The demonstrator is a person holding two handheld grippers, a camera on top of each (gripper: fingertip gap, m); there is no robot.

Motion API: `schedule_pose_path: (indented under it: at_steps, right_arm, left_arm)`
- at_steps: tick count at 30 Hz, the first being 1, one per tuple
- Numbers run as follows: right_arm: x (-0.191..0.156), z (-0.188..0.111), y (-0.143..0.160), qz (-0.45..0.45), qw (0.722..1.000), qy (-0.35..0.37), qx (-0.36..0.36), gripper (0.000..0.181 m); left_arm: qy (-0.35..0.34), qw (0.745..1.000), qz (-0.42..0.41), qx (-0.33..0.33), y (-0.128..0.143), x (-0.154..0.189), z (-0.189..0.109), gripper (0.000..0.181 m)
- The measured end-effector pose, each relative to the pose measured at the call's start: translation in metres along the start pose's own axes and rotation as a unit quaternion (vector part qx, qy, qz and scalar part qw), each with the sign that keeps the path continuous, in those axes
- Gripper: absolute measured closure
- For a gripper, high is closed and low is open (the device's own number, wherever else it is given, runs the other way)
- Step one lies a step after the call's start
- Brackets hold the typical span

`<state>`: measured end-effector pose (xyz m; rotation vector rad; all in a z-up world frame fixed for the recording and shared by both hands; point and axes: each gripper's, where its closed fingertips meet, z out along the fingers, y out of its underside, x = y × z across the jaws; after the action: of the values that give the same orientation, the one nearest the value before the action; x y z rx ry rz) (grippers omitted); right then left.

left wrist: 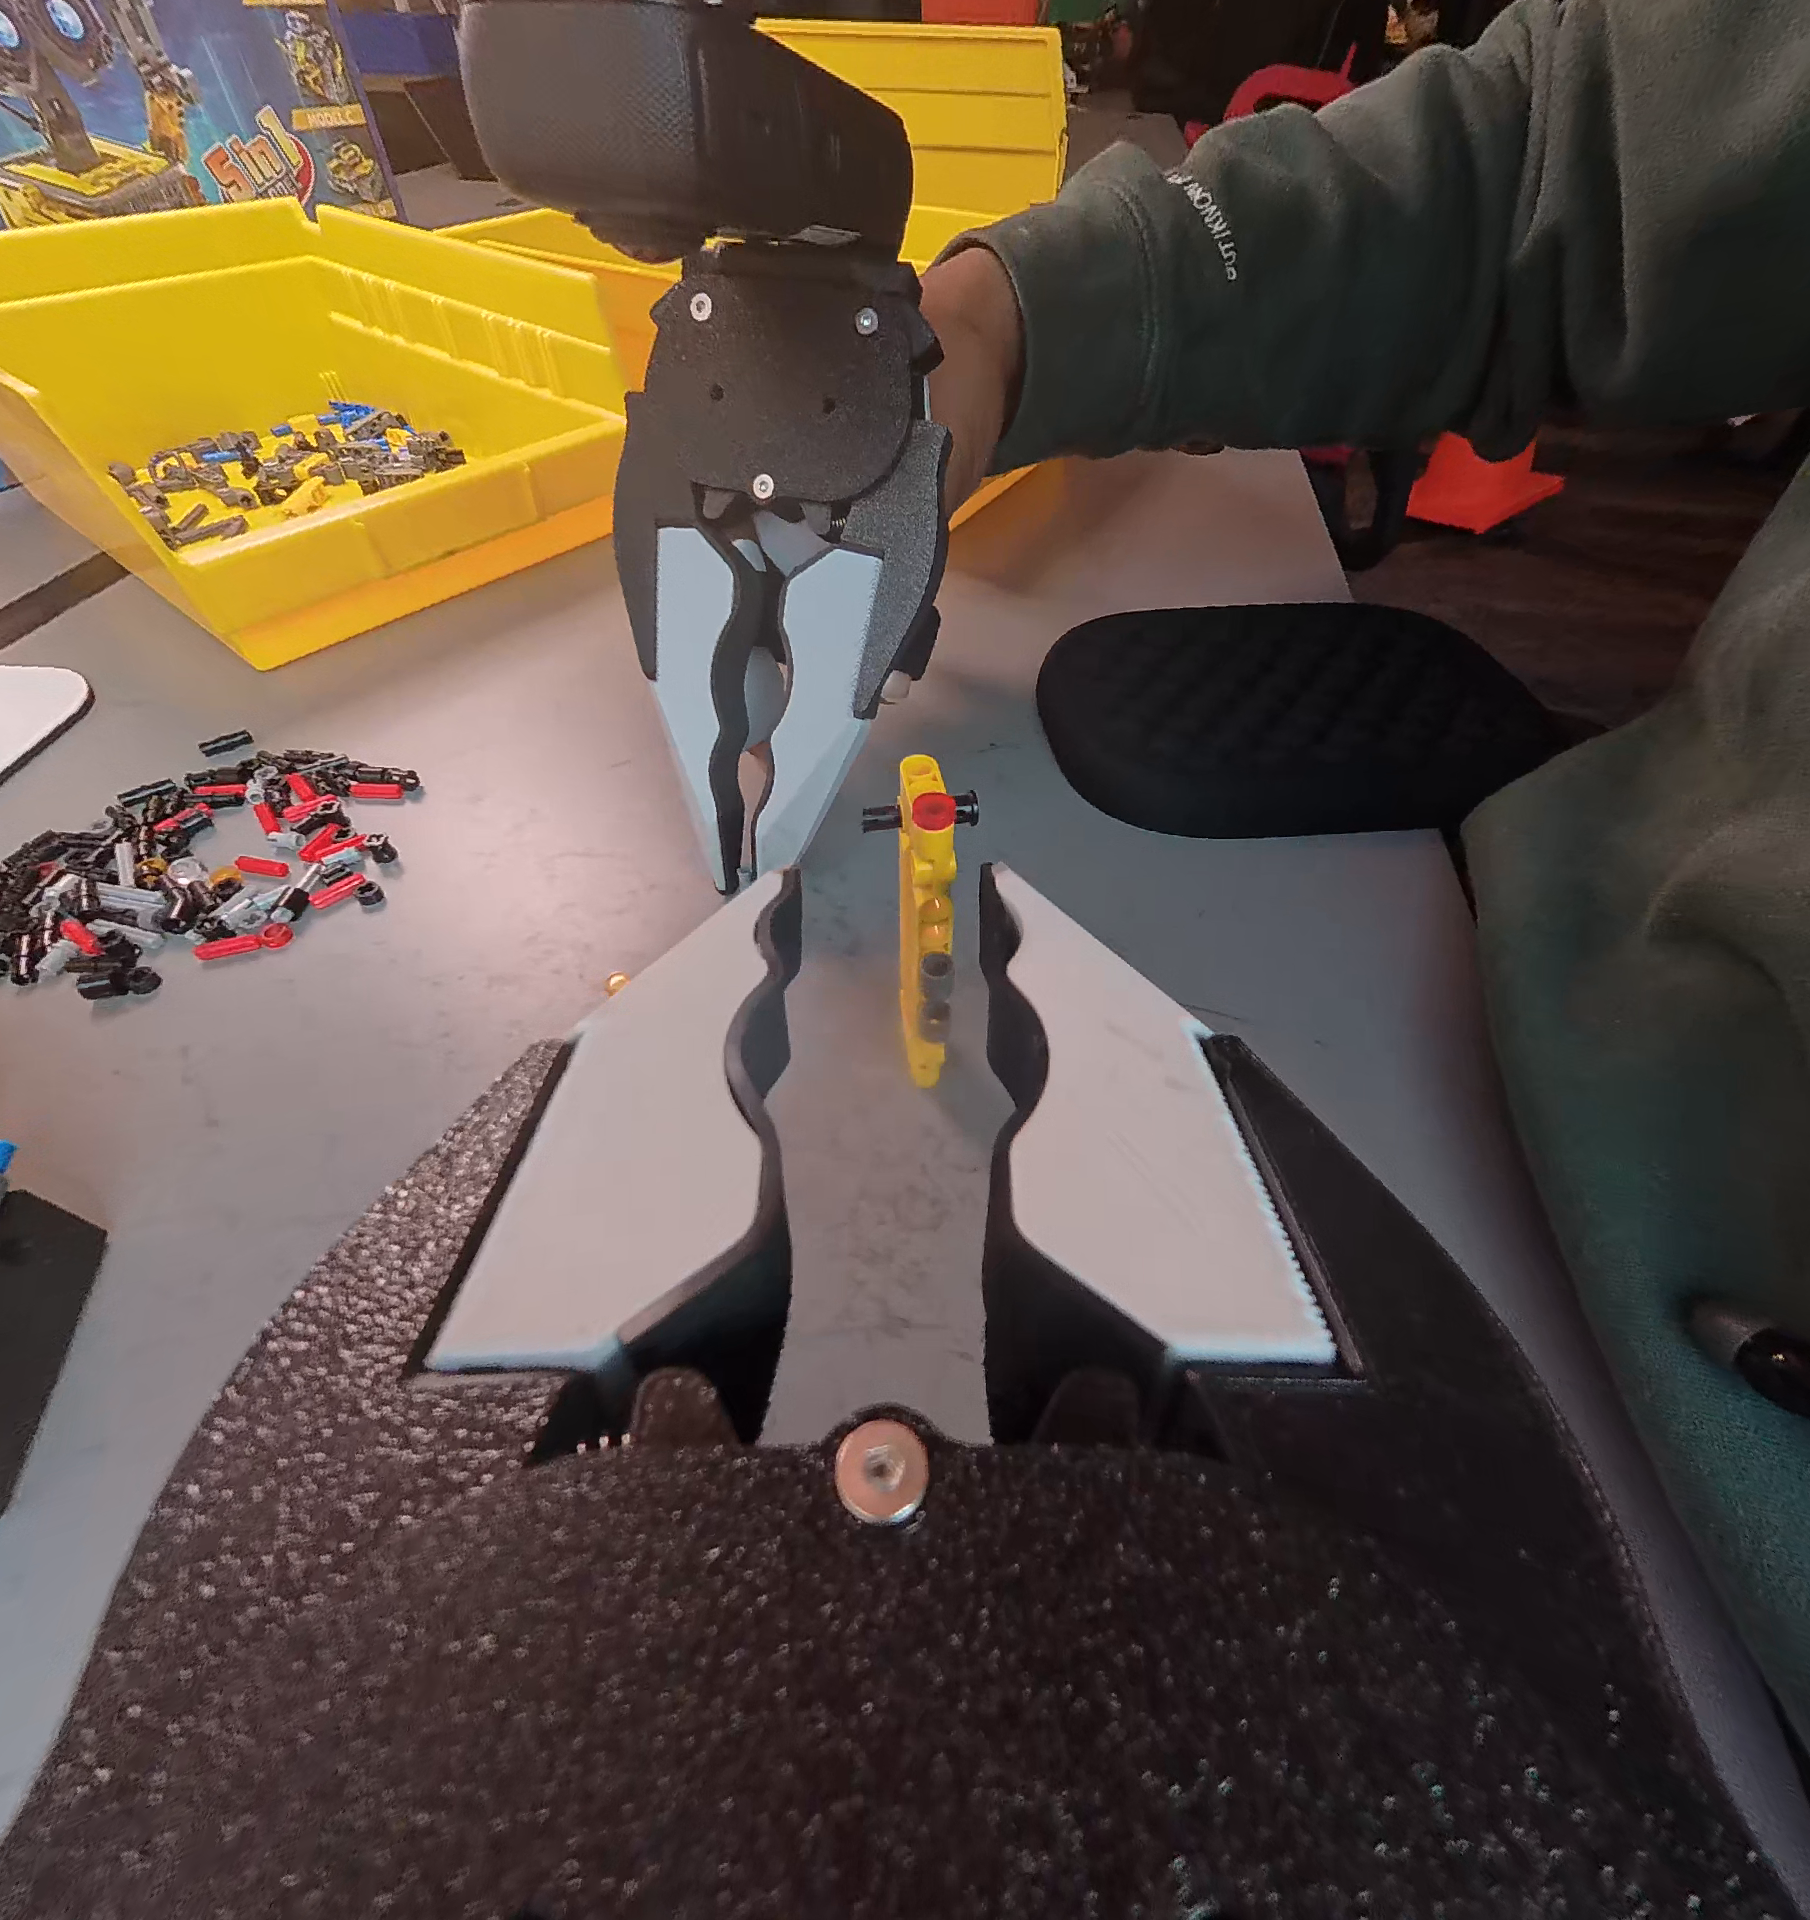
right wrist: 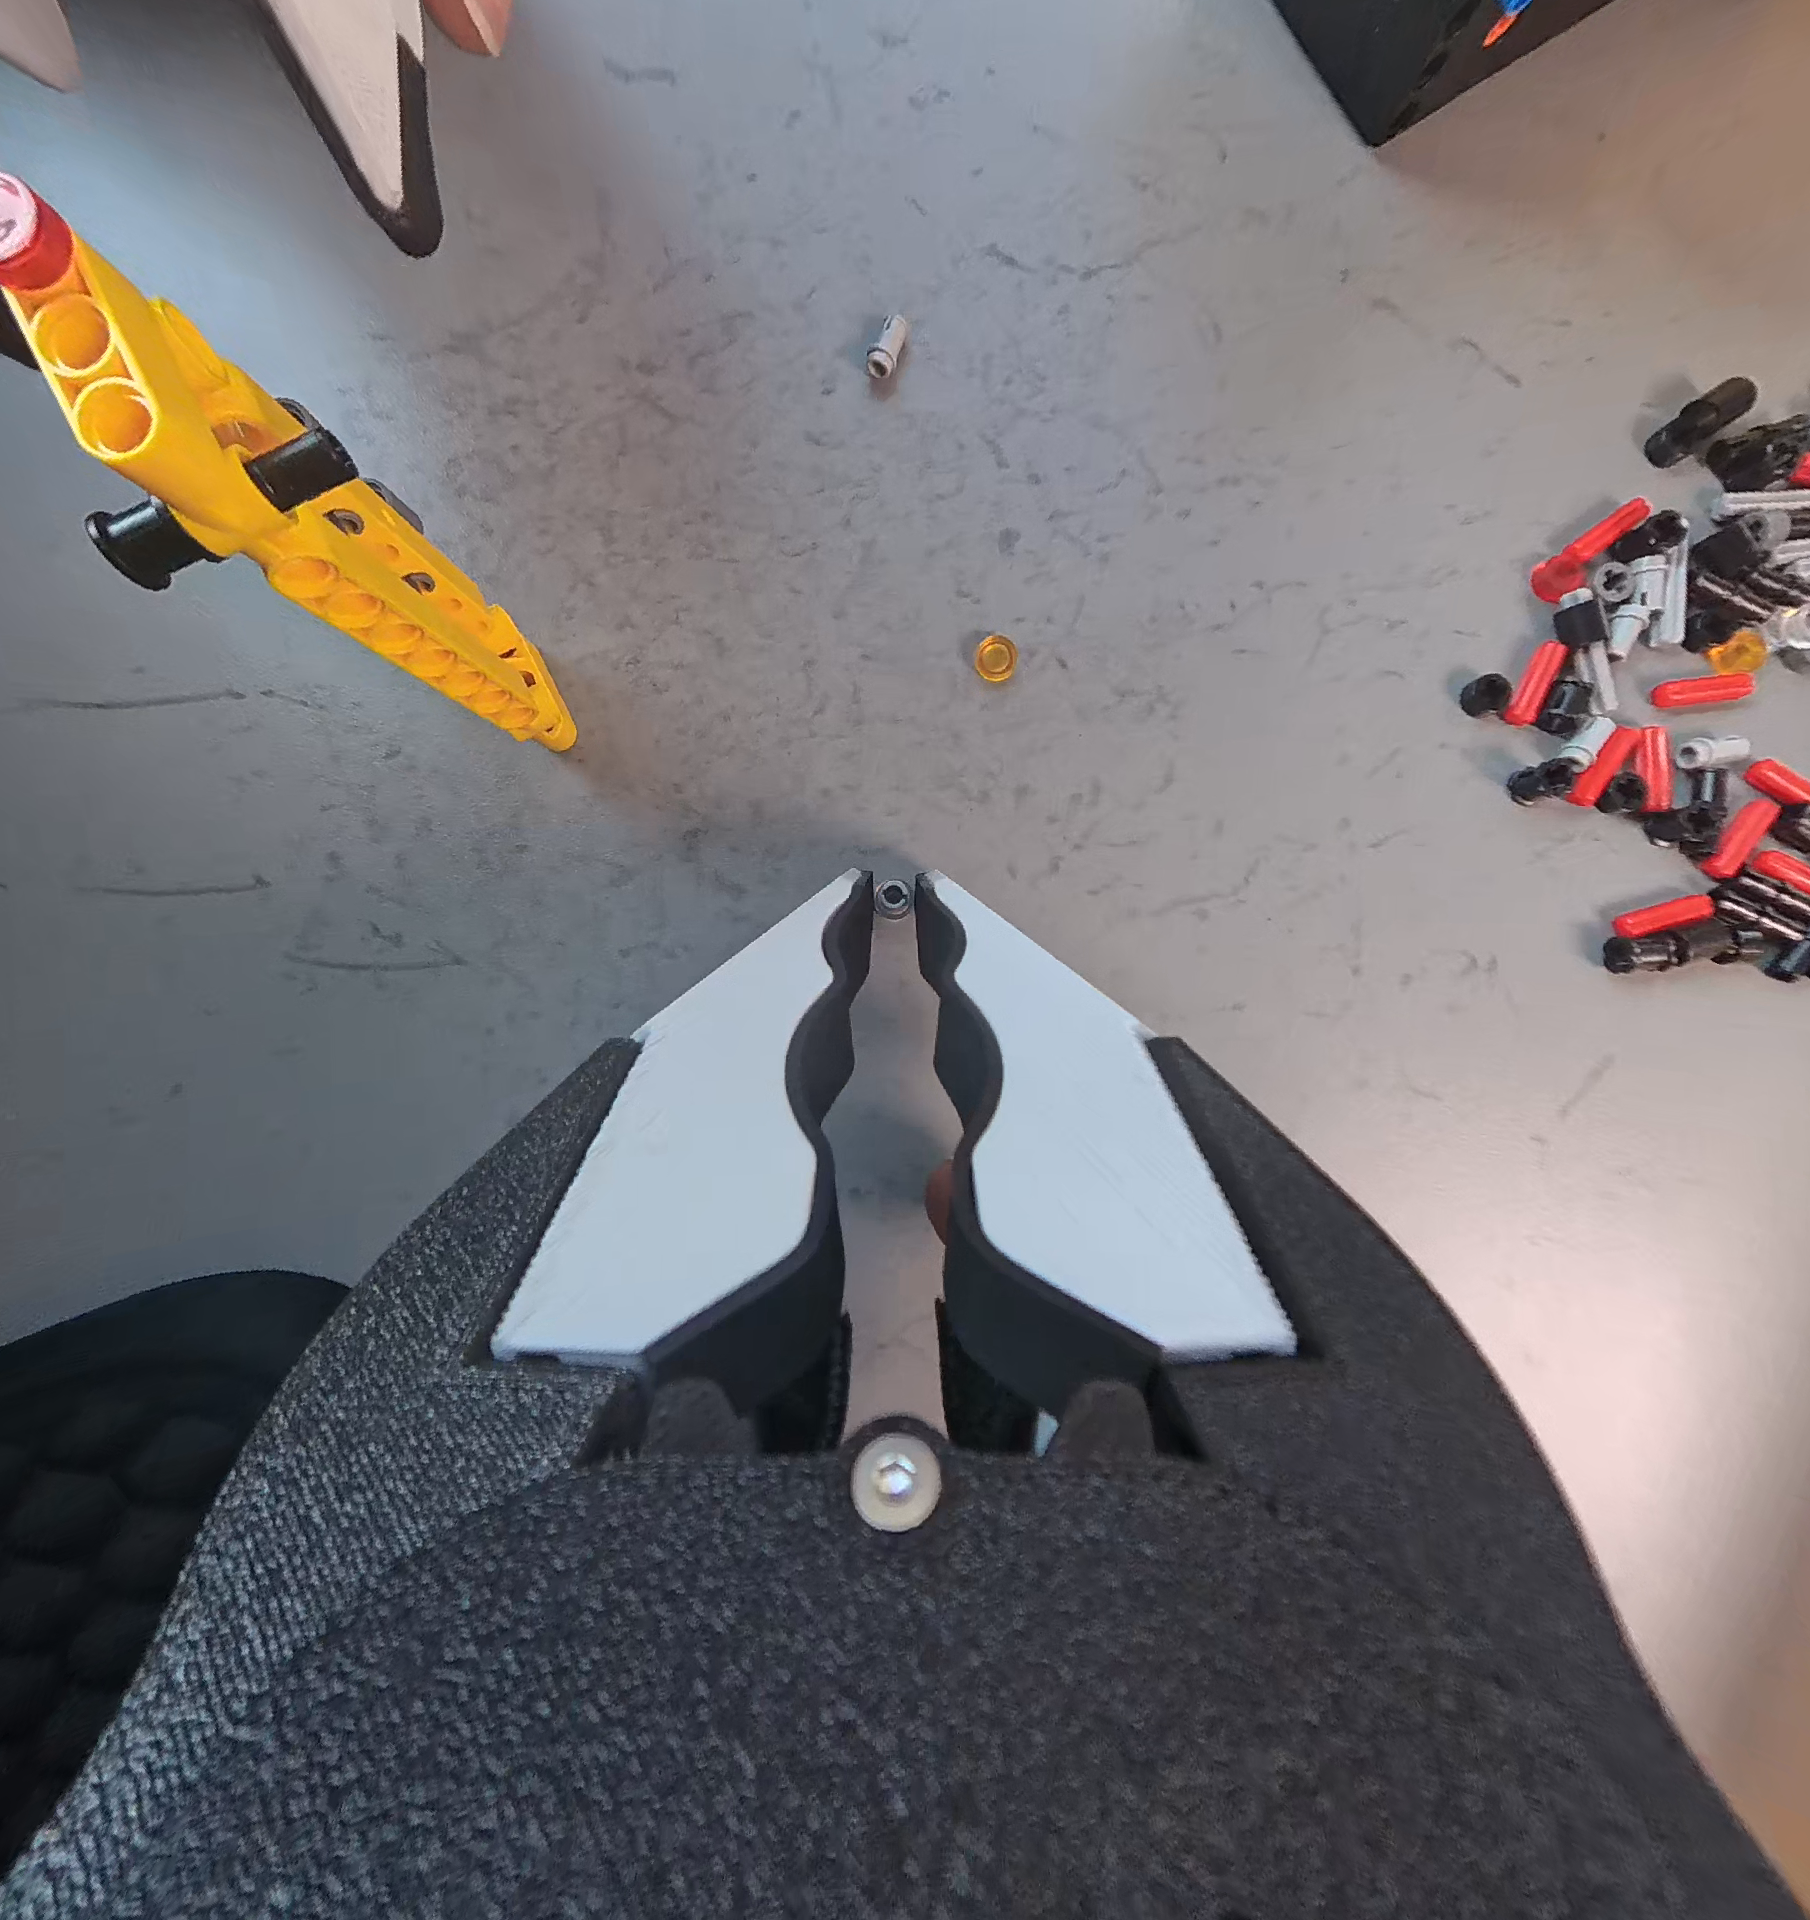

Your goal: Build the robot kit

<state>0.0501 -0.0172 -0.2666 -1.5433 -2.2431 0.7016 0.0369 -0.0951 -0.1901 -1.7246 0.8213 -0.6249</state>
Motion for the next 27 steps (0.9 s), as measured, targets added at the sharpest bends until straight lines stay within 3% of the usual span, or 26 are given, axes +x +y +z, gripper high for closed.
schedule_pose_path:
  at_steps: [12,17,22,27]
  right_arm:
    - [0.002,-0.003,-0.003,0.027,0.999,0.010,0.042,0.174]
    - [0.007,-0.004,0.004,0.000,0.999,0.043,0.023,0.173]
    - [0.008,-0.004,0.002,-0.008,0.998,0.055,0.035,0.171]
    - [0.007,-0.007,0.000,0.000,0.996,0.055,0.063,0.166]
  left_arm:
    - [-0.023,0.999,-0.016,0.017,-0.004,-0.012,-0.003,0.148]
    - [-0.127,0.990,-0.001,0.067,-0.043,-0.078,-0.027,0.152]
    - [-0.141,0.985,0.026,0.096,-0.096,-0.137,-0.038,0.152]
    - [-0.204,0.977,0.030,0.054,-0.110,-0.193,-0.026,0.156]
